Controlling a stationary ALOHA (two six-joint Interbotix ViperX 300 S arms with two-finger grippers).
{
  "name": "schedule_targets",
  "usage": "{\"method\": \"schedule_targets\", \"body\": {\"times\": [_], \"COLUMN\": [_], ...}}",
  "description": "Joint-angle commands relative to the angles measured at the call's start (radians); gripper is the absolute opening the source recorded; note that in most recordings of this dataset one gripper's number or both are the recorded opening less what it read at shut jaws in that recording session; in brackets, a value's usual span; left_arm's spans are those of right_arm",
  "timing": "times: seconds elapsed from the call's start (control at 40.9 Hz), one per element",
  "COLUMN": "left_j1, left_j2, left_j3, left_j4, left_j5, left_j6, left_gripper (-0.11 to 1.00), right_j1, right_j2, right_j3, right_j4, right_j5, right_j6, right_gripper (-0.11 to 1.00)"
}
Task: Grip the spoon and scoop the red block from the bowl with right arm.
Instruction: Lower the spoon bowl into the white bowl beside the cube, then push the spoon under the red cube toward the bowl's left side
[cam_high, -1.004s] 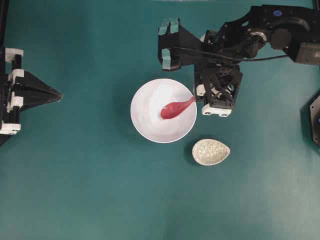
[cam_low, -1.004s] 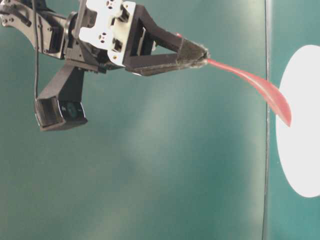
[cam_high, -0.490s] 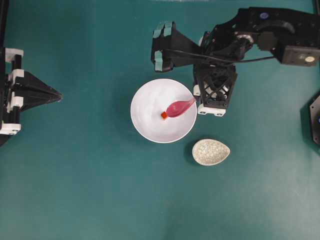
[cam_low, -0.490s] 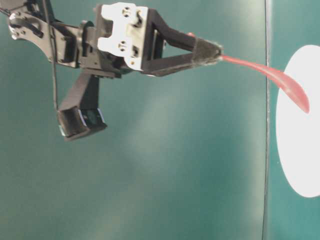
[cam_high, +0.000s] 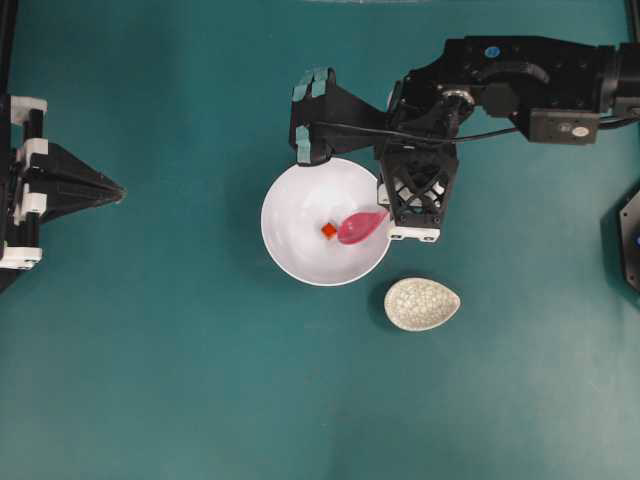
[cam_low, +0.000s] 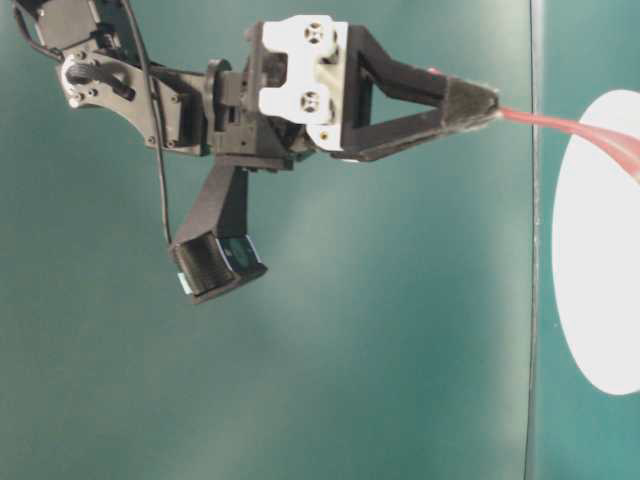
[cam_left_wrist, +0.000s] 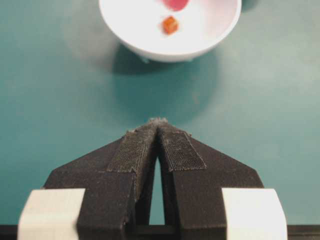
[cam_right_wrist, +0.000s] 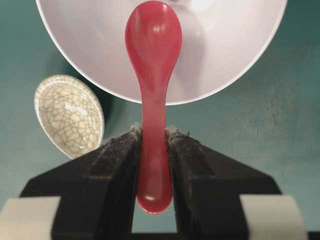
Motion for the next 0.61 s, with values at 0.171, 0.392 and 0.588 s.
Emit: {"method": "schedule_targets", "body": {"times": [0.171,0.392,0.588], "left_j1": [0.002,0.002,0.003], "left_j2": [0.003,0.003,0.003], "left_j3": [-0.026,-0.026,-0.025], "left_j4": [0.002,0.002,0.002], "left_j5": [-0.005,-0.006,-0.006], "left_j6": [0.003,0.003,0.003], "left_gripper": [0.0,0.0,0.0], "right_j1": [0.015,0.015,0.015], "right_j2": [0.003,0.017,0.031], "right_j3": [-0.025,-0.025,-0.026], "right_j4": [-0.012,-0.014,-0.014], "right_j5": [-0.035,-0.06,-0.095], "right_j6": [-0.002,-0.002,-0.002], "right_gripper": [0.25,0.25,0.25]}}
